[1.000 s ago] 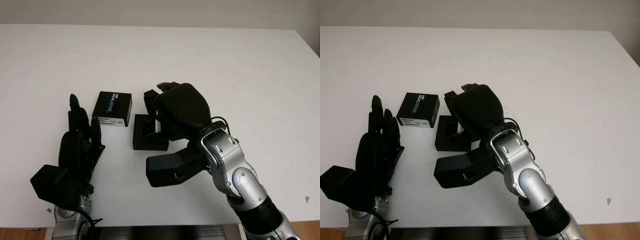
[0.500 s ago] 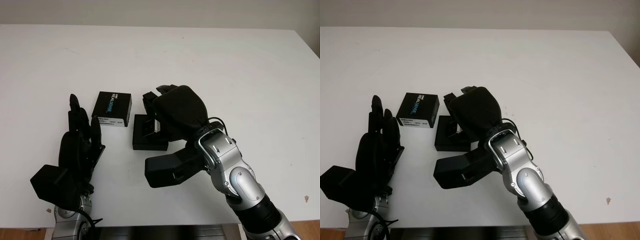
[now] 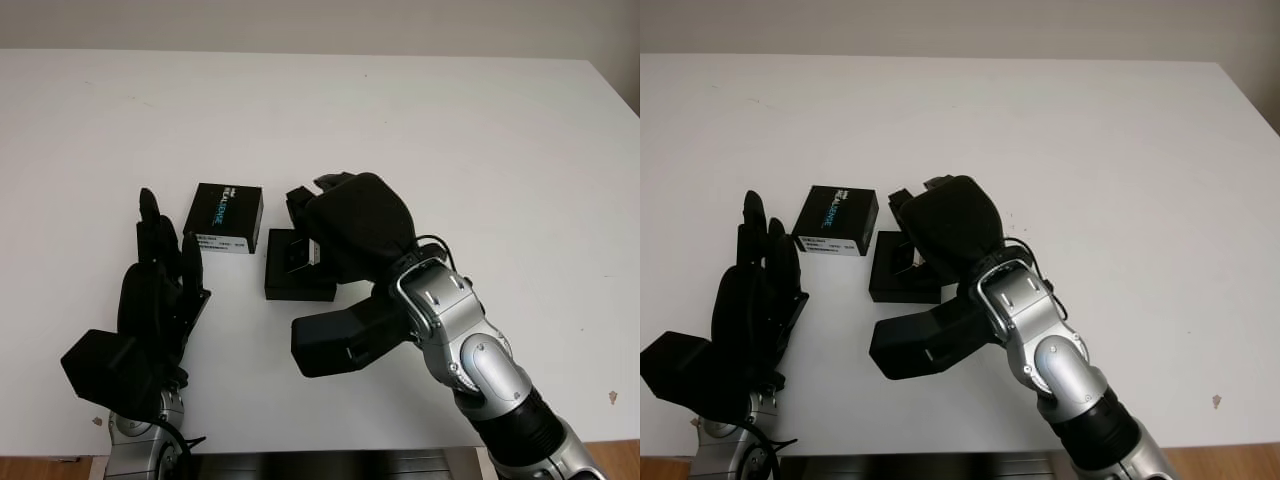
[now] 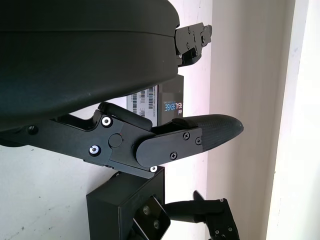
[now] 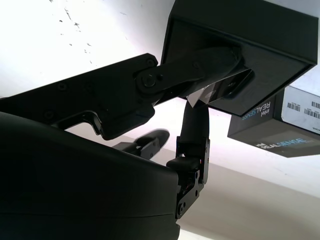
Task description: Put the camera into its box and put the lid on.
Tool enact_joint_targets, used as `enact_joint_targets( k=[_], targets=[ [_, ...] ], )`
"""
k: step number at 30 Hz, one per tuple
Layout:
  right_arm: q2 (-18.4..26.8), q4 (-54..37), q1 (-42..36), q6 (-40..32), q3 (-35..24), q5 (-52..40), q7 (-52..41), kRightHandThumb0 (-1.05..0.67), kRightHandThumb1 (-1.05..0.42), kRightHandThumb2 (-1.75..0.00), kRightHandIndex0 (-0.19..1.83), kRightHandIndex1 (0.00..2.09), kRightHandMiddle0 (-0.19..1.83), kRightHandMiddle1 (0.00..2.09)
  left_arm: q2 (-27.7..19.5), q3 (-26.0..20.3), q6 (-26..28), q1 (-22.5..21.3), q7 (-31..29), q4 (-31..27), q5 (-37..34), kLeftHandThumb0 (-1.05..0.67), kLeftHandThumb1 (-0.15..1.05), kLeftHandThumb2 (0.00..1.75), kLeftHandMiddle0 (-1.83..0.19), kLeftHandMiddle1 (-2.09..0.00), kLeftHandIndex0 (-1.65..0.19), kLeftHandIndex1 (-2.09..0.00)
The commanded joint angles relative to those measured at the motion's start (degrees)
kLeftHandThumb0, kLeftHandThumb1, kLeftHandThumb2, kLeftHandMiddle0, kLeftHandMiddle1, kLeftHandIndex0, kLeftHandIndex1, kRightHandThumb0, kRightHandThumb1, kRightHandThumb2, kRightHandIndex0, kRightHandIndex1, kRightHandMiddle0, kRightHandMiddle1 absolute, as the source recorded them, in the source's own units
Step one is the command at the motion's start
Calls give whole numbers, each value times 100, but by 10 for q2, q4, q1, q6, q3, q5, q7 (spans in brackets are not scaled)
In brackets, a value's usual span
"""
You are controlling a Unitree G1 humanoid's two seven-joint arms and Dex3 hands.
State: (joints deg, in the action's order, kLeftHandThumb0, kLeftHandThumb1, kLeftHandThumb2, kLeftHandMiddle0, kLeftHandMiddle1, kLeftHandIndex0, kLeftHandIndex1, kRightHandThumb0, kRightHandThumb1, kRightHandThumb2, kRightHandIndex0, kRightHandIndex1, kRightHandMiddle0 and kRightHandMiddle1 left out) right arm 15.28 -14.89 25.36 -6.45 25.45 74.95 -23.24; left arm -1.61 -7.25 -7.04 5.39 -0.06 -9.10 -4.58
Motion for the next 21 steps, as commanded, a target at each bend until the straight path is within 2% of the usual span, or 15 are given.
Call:
enact_joint_targets(
  k=[1, 3, 4, 6, 8, 13, 17, 21],
  targets=[
    [3, 1, -5, 6, 0, -8, 11, -45, -92, -6, 68, 27, 52, 135, 2, -1, -4, 0, 2, 0, 0, -66, 105, 60, 19, -3, 19, -1],
    [5, 3, -5, 8, -1, -12, 17, -43, -92, -5, 70, 31, 55, 133, 2, -1, -2, 0, 1, -1, -3, -66, 105, 60, 19, -3, 19, -1],
    [7, 4, -4, 10, -1, -15, 18, -43, -92, -5, 67, 40, 55, 133, 2, -1, -3, 0, 0, -1, -3, -66, 105, 60, 19, -2, 19, 0],
    [9, 7, -3, 12, -2, -22, 21, -43, -92, -5, 49, 78, 55, 134, 1, -1, -4, 1, -1, -1, -4, -66, 105, 60, 19, -1, 19, 0],
    [11, 10, -2, 16, -3, -30, 24, -43, -91, -5, 41, 94, 55, 134, 1, -1, -4, 1, -1, -1, -4, -66, 105, 60, 19, -1, 19, 0],
    [14, 16, 2, 24, -10, -60, 29, -40, -91, -5, 31, 104, 55, 142, 1, -2, -3, 2, 1, -2, -3, -66, 105, 59, 19, -2, 19, 0],
    [13, 24, -2, 34, -26, -102, 65, -36, -92, -6, 29, 109, 50, 159, -2, -2, -4, 2, -1, -1, -1, -66, 105, 60, 19, -2, 19, 0],
    [20, 34, 3, 45, -32, -122, 93, -37, -93, -6, 29, 117, 47, 164, -2, -5, -4, 2, -3, 0, -5, -66, 105, 60, 19, -2, 19, 0]
  ],
)
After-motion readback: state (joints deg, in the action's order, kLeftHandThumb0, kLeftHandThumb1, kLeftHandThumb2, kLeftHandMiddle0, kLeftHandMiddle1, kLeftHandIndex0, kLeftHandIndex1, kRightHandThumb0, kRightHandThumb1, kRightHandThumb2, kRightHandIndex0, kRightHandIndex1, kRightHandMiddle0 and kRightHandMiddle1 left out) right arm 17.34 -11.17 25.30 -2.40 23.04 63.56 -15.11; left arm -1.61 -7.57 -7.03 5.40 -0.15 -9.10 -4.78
